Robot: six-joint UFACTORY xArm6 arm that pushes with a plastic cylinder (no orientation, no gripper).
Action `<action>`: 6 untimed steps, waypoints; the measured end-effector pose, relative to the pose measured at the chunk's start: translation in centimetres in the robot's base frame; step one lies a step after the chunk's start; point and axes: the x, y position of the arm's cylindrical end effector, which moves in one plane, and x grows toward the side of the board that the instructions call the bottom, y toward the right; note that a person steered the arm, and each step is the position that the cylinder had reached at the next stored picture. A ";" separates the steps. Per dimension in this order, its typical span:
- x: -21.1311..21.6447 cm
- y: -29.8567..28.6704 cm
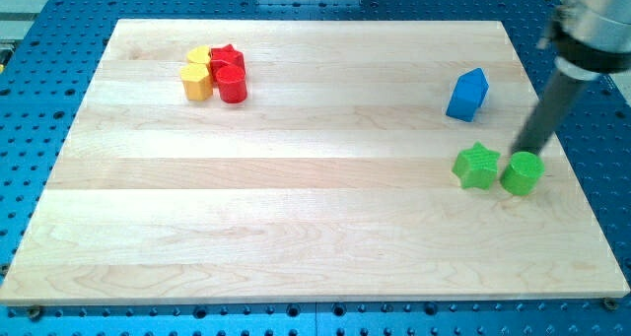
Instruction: Push the green circle into the green star
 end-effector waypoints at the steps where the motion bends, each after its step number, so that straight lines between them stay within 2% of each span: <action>1: 0.0 -3.6; 2: -0.5 -0.7; 4: -5.7 9.4; 5: -1.4 9.0; 6: 3.3 5.7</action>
